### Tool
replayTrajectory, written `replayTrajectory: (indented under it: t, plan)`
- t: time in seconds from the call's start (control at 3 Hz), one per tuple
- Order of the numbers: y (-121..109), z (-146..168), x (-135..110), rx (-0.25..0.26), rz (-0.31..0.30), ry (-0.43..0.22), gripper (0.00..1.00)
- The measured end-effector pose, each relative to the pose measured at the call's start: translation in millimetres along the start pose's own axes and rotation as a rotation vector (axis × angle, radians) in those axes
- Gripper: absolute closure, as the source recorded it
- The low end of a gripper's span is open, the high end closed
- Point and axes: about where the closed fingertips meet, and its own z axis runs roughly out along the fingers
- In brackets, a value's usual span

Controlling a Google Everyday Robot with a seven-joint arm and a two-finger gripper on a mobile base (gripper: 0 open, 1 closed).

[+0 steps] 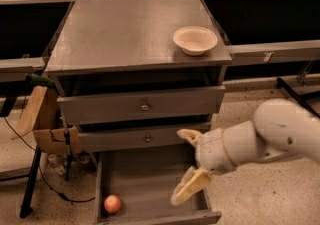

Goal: Pick apple from bottom drawer and place on counter

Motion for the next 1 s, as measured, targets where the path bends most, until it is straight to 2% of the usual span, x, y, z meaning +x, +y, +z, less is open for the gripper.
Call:
replayTrajectory:
  t: [0.33, 0.67, 1.0]
  plan:
    - [0.5, 43.7, -20.2, -0.023, -0.015, -0.148, 0.0]
    - [0.5, 43.7, -20.2, -0.023, -0.015, -0.148, 0.0]
    - [-7.0, 66.8, -11.1, -0.061, -0.029, -0.206, 0.0]
